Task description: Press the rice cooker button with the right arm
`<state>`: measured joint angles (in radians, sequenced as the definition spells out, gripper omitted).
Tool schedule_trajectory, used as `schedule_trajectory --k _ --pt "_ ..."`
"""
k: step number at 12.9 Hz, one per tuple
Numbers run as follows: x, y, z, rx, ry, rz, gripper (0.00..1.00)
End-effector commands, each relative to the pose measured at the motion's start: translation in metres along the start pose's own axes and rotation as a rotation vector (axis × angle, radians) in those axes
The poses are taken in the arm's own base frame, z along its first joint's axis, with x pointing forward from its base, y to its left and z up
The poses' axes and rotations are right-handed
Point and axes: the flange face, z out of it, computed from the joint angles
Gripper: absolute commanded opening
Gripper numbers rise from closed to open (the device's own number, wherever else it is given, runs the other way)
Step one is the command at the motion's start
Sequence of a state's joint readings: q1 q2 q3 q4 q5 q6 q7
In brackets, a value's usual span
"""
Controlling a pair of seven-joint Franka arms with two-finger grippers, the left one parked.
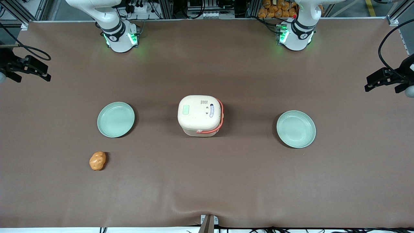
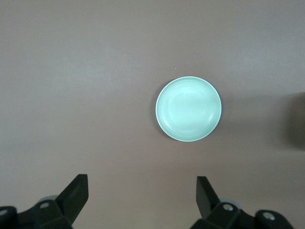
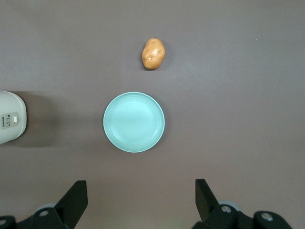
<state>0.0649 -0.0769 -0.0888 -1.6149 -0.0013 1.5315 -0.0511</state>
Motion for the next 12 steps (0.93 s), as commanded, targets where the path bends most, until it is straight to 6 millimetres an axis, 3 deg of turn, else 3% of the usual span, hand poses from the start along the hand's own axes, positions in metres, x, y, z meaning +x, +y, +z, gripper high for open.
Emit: schedule_trajectory --k 1,8,10,12 --pt "-0.007 0.001 -0.007 -0.015 0.004 -0.003 1.0" --pt "-0.001 -0.008 -0.004 -0.011 -0.014 -0.009 1.0" --pt "0.0 -0.033 -0.005 -0.005 -0.012 -0.049 1.0" --pt "-0.002 -0.071 -0.005 0.002 -0.011 -0.03 1.0"
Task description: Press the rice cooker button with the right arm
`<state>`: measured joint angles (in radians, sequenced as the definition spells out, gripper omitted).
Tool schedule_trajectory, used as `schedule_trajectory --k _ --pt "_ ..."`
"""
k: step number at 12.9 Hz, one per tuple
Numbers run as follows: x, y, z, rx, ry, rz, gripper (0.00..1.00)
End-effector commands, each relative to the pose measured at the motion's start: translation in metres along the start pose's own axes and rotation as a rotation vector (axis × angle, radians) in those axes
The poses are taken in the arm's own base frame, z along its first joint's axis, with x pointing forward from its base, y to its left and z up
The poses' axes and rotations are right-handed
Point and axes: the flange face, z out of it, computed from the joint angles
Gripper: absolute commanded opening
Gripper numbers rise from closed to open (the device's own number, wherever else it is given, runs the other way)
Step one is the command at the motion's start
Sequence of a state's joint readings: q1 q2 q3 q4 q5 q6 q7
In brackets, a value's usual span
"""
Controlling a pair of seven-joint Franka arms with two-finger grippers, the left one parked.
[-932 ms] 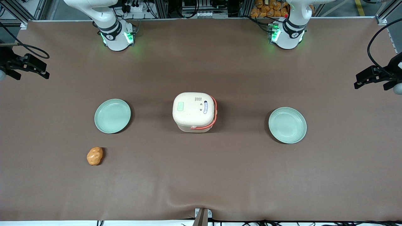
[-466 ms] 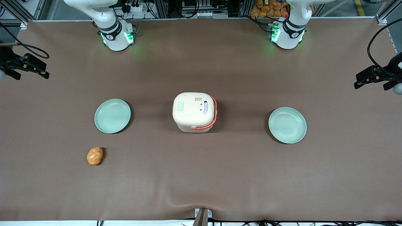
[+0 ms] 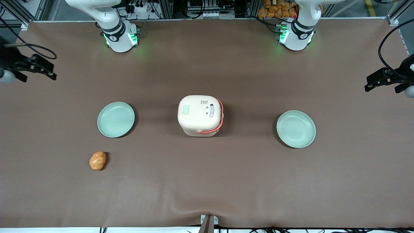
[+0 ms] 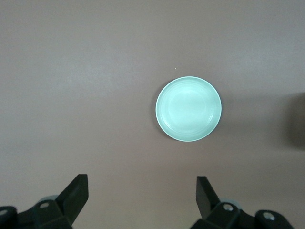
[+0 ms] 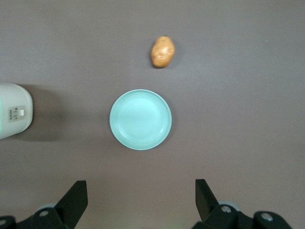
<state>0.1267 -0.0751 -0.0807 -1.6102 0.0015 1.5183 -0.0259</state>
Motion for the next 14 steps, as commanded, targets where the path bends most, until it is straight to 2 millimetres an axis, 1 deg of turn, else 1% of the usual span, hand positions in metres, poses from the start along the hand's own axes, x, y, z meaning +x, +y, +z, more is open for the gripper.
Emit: schedule_trajectory --k 1,3,5,7,9,10,12,13,14 --pt "-0.001 -0.063 -0.005 0.004 0.005 0.025 1.0" --pt "-0.003 -0.122 0.001 0.0 0.006 0.035 1.0" --pt "-0.005 -0.174 0.007 0.003 0.017 0.046 1.0" --pt "-0.002 -0.217 0.022 0.015 0.029 0.037 1.0" --pt "0.001 -0.252 0.041 0.037 0.025 0.074 1.0" --pt "0.003 -0.268 0.052 0.051 0.017 0.092 0.92" --pt "0.011 -0.293 0.077 0.075 0.002 0.106 0.72" --pt "0.012 -0.307 0.089 0.083 -0.005 0.113 0.61" --pt "0.016 -0.318 0.102 0.087 -0.002 0.134 0.48"
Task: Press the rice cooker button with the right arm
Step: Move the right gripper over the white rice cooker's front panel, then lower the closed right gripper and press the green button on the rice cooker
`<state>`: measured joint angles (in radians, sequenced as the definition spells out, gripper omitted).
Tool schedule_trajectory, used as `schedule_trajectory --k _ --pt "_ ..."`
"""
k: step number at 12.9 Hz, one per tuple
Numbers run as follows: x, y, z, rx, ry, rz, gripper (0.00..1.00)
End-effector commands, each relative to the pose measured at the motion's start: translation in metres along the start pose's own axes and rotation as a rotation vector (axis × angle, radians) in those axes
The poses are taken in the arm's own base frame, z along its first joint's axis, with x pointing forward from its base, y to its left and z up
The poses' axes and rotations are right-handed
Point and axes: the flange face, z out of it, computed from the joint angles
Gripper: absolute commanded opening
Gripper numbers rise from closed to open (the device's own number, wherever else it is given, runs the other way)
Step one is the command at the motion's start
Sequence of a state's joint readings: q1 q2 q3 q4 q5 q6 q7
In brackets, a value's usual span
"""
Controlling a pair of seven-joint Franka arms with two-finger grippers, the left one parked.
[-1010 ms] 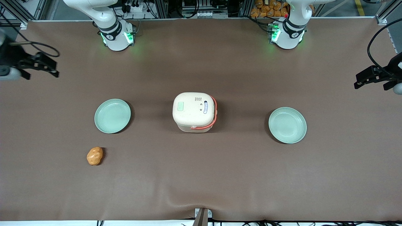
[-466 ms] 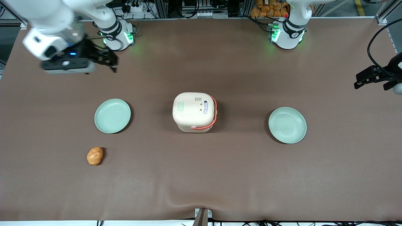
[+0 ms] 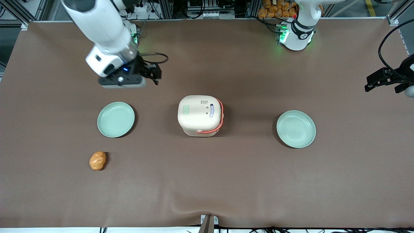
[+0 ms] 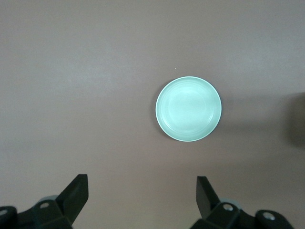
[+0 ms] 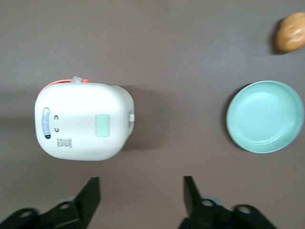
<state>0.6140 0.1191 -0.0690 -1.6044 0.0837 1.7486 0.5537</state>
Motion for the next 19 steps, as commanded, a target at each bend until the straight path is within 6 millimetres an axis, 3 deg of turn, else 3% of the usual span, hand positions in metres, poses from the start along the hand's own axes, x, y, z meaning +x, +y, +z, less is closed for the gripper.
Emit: schedule_trajectory --k 1,4,9,14,19 --pt "0.007 -0.033 0.027 0.019 0.006 0.056 0.34" --pt "0.004 -0.067 0.07 0.012 0.009 0.089 0.02" --pt "0.01 -0.088 0.127 -0.007 0.01 0.083 0.0" --pt "0.017 -0.09 0.172 -0.023 0.009 0.094 0.0" --pt "0.012 -0.088 0.192 -0.026 0.008 0.094 0.0"
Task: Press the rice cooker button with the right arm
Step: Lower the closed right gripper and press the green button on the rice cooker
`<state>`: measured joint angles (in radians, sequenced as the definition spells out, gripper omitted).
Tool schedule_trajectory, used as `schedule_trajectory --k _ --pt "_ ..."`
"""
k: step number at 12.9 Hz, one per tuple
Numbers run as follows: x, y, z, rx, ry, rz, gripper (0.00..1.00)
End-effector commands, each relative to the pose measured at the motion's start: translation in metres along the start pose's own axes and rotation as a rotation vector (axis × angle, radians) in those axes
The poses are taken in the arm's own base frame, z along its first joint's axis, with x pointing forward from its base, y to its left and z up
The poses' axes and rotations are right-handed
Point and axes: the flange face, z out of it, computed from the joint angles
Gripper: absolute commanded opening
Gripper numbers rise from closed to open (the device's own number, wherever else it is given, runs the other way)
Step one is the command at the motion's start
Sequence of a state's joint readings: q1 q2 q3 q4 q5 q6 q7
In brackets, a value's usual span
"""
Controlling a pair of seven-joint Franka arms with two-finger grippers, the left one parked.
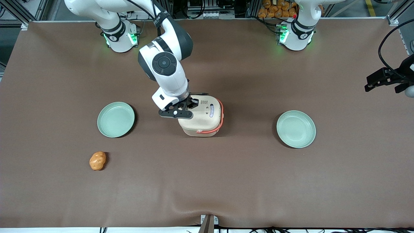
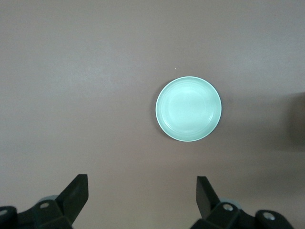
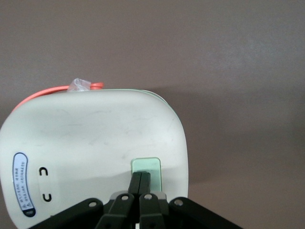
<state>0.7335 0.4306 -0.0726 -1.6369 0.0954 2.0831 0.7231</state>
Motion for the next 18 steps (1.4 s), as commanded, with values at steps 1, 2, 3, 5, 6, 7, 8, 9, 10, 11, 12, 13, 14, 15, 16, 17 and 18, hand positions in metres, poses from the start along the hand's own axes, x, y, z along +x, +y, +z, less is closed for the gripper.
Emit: schedule_trajectory --k 1,2,3,5,6,7,8,9,10,11,12,13,14,15,16,17,18 --pt "-0.005 0.0 0.002 -0.003 0.007 0.021 0.0" --pt "-0.005 0.0 0.003 -0.006 0.005 0.021 0.0" --pt "-0.005 0.0 0.006 -0.009 0.002 0.022 0.0" --pt "-0.004 0.0 0.014 -0.017 -0.005 0.029 0.0" --pt "-0.004 0.0 0.016 -0.018 -0.004 0.041 0.0" --pt "-0.004 0.0 0.021 -0.021 -0.007 0.043 0.0" --pt "-0.003 0.0 0.024 -0.021 -0.005 0.044 0.0" --pt "-0.003 0.001 0.028 -0.022 -0.006 0.044 0.0" --pt "-0.004 0.003 0.033 -0.02 -0.002 0.046 0.0" --pt "-0.005 0.005 0.04 -0.014 0.005 0.047 0.0" --pt "-0.006 0.006 0.044 -0.013 0.008 0.048 0.0" --pt "-0.005 0.007 0.041 -0.011 0.008 0.052 0.0" --pt "-0.005 0.006 0.035 -0.008 0.008 0.053 0.0" --pt "-0.005 0.007 0.025 -0.007 0.007 0.053 0.0" --pt "-0.006 0.007 0.011 -0.002 0.006 0.054 0.0" --pt "-0.005 0.008 -0.004 0.001 0.002 0.056 0.0" --pt "-0.001 0.009 -0.023 0.008 0.002 0.059 0.0"
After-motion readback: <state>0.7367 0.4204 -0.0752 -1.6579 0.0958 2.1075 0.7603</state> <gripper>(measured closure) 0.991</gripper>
